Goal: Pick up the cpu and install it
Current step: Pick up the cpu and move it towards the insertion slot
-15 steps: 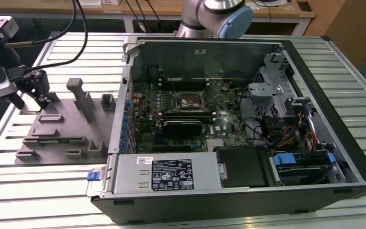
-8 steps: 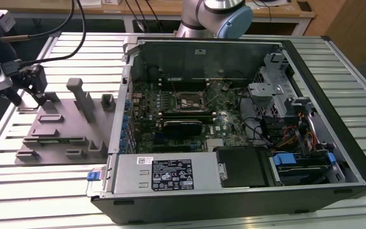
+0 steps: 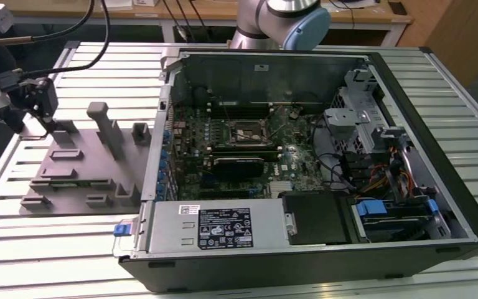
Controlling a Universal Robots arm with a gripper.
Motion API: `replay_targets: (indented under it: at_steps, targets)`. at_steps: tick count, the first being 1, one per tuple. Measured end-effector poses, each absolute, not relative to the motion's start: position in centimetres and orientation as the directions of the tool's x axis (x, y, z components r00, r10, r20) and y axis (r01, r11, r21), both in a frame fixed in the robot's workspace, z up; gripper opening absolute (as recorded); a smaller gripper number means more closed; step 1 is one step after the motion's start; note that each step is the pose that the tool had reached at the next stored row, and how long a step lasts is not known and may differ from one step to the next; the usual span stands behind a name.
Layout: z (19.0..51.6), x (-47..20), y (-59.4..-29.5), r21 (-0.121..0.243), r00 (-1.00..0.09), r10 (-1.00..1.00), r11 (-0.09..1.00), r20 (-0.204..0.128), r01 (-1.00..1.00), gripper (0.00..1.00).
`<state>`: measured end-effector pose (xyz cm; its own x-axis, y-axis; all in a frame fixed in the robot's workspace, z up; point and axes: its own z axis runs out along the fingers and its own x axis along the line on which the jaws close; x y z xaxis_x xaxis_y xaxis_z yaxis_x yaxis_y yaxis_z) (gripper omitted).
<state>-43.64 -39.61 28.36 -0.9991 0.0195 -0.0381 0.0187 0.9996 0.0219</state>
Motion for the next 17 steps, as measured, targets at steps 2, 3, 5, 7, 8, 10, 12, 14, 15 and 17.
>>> replay_targets:
  at_steps: [2,3,5,7,8,10,12,14,15,17]
  targets:
    - [28.7,-43.6,-39.6,0.022,-0.999,0.02,1.0,-0.039,0.019,0.55]
    - [28.8,-43.6,-39.6,0.022,-0.999,0.019,1.0,-0.039,0.019,0.55]
    - [29.1,-43.6,-39.6,0.022,-0.999,0.019,1.0,-0.04,0.019,0.55]
    - [29.4,-43.6,-39.6,0.022,-0.999,0.019,1.0,-0.041,0.019,0.55]
    - [29.5,-43.6,-39.6,0.022,-0.999,0.019,1.0,-0.041,0.019,0.55]
    - [29.9,-43.6,-39.6,0.022,-0.999,0.02,1.0,-0.042,0.019,0.55]
    - [30.1,-43.6,-39.6,0.022,-0.999,0.02,1.0,-0.043,0.019,0.55]
    - [30.5,-43.6,-39.6,0.022,-0.999,0.019,1.0,-0.044,0.019,0.55]
    - [30.6,-43.6,-39.6,0.022,-0.999,0.02,1.0,-0.044,0.019,0.55]
    - [30.9,-43.6,-39.6,0.022,-0.999,0.019,1.0,-0.045,0.019,0.55]
